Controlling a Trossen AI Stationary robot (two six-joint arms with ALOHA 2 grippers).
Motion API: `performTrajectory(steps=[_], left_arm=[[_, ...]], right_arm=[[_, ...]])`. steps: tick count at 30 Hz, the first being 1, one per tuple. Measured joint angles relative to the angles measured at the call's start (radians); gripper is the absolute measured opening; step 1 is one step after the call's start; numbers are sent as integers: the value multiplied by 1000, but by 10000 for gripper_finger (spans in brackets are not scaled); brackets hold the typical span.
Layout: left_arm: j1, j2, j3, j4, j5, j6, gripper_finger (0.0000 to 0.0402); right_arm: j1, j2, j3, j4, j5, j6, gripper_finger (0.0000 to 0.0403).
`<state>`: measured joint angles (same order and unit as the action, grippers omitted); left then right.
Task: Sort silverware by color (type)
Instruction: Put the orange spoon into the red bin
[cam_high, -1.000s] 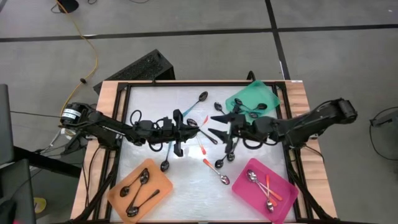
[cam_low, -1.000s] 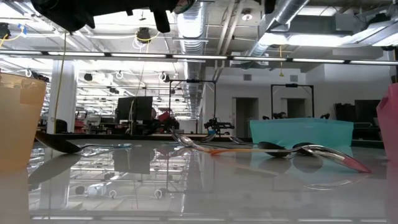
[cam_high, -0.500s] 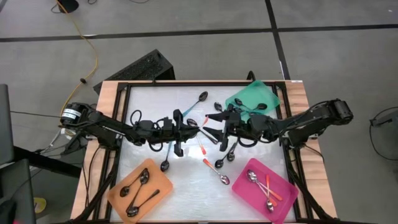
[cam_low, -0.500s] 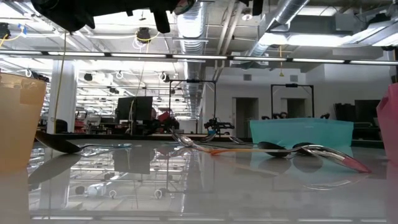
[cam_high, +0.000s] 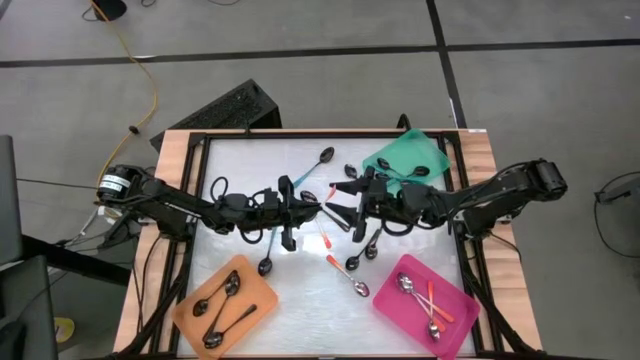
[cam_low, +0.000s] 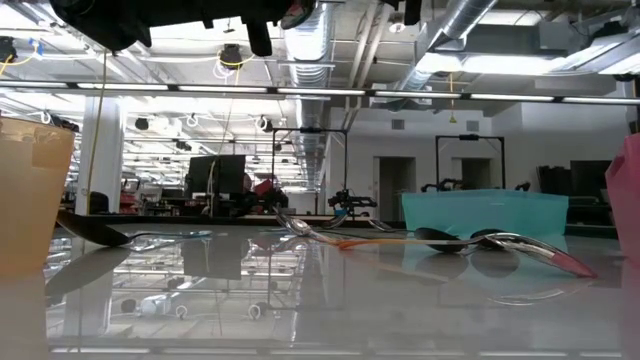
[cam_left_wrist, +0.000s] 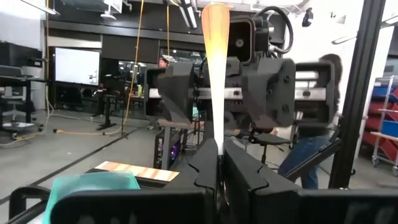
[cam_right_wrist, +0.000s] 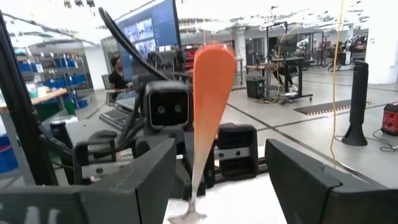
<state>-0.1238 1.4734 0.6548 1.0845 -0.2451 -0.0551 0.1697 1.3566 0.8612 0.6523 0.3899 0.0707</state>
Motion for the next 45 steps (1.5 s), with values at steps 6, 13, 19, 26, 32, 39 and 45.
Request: performTrajectory(steps=[6,13,19,26,32,39,45], left_arm=[[0,0,0,-3,-3,0,0],[0,0,0,-2,-2,3,0],[1,0,0,-5,-4,8,0],[1,0,0,-24,-14,7,0],[1,0,0,-28,-29,7,0],[1,0,0,-37,-29,7,0],[0,0,1,-81,-100,-64,1]], right_arm=[[-10,-1,0,24,-3,16,265],[-22,-1,0,43,-9,43,264],[-48,-1,0,37,-51,104,250],[-49,-1,0,28,-55,105,184],[-49,-1,0,13,-59,105,89],[-48,-1,0,3,-62,108,9],[-49,-1,0,-27,-47,106,5]])
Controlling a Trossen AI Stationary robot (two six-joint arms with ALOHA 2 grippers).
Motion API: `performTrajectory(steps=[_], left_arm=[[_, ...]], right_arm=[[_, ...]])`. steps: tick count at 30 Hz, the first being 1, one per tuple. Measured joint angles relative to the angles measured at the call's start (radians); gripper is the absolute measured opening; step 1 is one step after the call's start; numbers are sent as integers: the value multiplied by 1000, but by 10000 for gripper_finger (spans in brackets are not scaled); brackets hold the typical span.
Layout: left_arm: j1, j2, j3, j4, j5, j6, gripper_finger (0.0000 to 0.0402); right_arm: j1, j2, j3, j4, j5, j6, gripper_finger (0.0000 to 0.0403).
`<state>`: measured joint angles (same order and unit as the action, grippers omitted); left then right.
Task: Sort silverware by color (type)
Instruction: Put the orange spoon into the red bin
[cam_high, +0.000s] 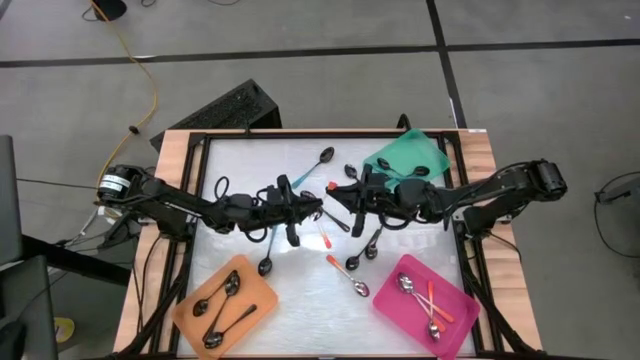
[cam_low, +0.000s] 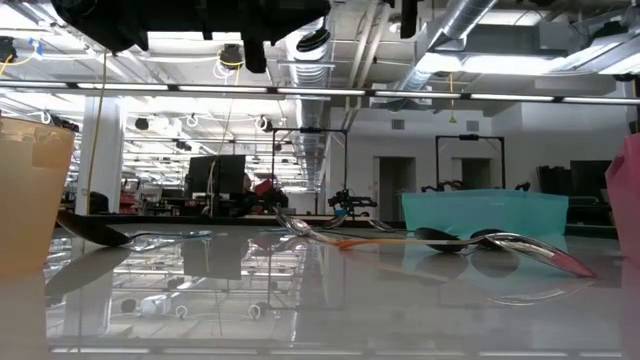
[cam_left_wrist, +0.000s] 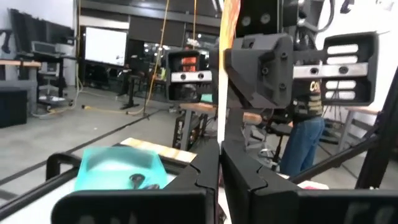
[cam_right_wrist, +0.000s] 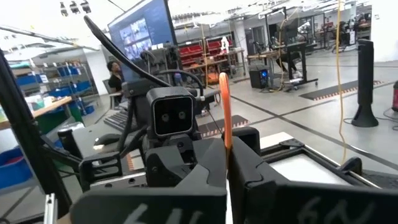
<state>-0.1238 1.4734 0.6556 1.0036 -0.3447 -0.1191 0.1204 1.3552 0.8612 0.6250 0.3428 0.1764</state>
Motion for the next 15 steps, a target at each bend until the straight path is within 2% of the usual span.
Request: performTrajectory(steps=[4,15], left_arm=[[0,0,0,-27,19,1,25],[0,0,0,-140,7,-53,141]], right_arm=[[0,0,0,-26,1,15,5],[-1,0,0,-148,30,87,2]])
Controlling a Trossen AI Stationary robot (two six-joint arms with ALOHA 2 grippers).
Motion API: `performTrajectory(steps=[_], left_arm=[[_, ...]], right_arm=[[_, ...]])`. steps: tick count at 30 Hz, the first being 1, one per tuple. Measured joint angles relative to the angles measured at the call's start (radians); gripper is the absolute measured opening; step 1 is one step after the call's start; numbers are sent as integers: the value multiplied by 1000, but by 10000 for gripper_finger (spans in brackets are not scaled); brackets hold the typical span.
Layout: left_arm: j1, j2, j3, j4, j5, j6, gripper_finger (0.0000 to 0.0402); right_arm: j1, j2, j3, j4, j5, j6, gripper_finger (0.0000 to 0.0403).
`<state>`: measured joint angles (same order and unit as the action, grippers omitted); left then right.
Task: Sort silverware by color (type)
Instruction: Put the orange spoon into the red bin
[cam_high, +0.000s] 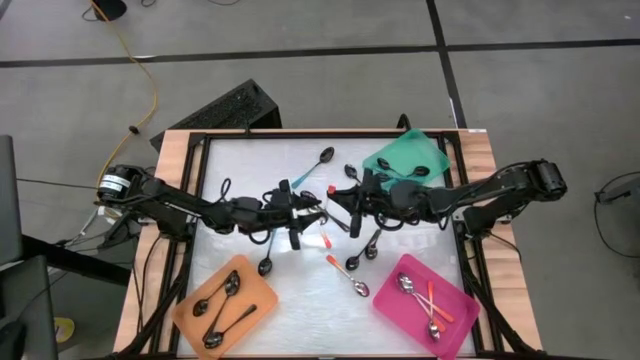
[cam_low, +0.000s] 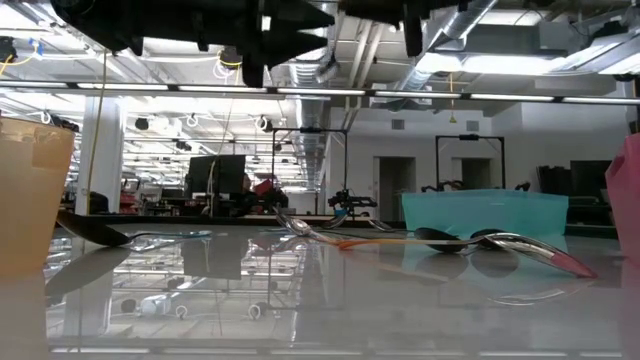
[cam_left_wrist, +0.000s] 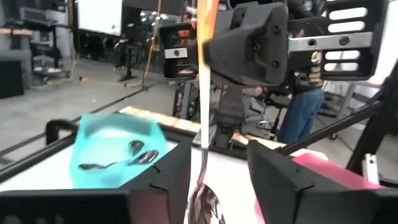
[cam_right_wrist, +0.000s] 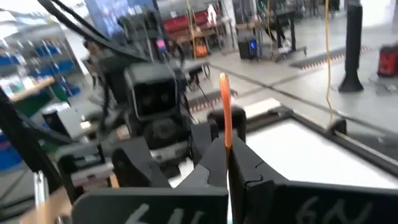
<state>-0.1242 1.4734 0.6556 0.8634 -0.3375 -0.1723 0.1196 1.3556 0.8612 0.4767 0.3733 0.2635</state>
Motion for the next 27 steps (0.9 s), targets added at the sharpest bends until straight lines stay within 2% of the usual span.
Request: performTrajectory(steps=[6,11,15,23,27], left_arm=[[0,0,0,-65,-19,-38,178],[0,0,0,-112,-10,-60,184],[-2,0,0,-150,2,-78,184],[-2,0,0,-211,19,-133,184],[-2,0,0,-251,19,-161,184]], right_arm=[[0,0,0,-170,0,99,1],[2,-2,0,-303,-8,211,1],[6,-31,0,-401,-57,279,1],[66,-191,0,-600,-104,396,1],[132,-295,0,-780,-110,517,1]])
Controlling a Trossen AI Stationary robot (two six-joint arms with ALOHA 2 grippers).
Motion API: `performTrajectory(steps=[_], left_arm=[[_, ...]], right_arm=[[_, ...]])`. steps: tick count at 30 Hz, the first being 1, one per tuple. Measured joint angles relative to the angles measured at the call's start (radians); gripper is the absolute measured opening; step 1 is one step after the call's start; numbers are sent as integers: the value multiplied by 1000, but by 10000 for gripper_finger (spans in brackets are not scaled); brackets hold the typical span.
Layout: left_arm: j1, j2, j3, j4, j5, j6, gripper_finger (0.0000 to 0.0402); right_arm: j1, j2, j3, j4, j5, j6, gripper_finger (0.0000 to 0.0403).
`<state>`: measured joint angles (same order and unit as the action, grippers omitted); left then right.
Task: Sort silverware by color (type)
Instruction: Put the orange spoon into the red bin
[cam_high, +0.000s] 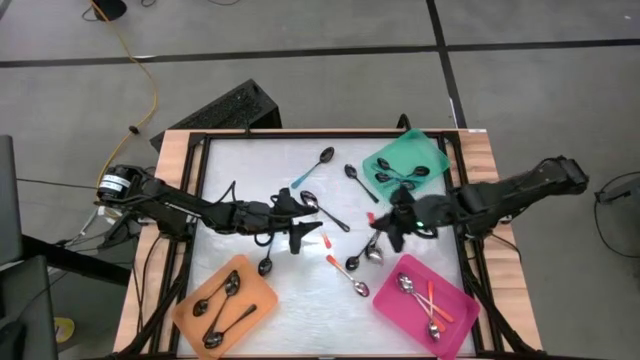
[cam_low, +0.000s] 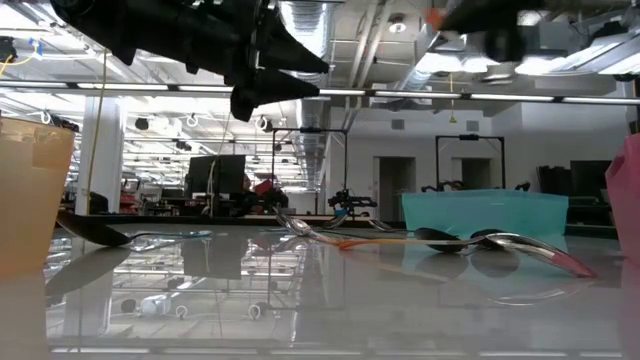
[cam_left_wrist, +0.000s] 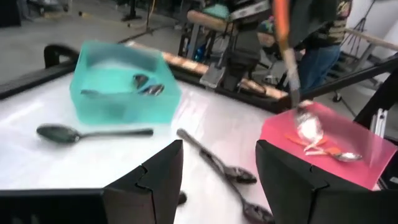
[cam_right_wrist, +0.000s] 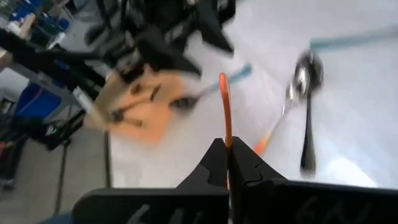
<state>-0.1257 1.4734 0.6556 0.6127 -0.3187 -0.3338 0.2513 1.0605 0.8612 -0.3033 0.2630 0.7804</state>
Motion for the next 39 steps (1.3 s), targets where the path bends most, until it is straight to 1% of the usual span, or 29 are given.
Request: performTrajectory(steps=[6,10,15,20,23,27,34,39], left_arm=[[0,0,0,-52,0,-29,184],[0,0,0,-67,-1,-30,184],[0,0,0,-71,-1,-31,184],[0,0,0,-75,-10,-30,184],[0,0,0,-80,-19,-30,184],[0,0,0,-82,-74,-30,184],[0,0,0,-83,-108,-30,184],[0,0,0,-85,-110,-30,184]], right_arm=[[175,-101,0,-316,-5,292,1],[325,-113,0,-483,-4,528,1],[501,-64,0,-550,-11,747,2],[615,39,0,-532,-10,909,2],[647,110,0,-513,-26,961,2],[651,198,0,-478,-116,977,3],[616,292,0,-462,-234,895,3],[578,338,0,-469,-257,823,3]])
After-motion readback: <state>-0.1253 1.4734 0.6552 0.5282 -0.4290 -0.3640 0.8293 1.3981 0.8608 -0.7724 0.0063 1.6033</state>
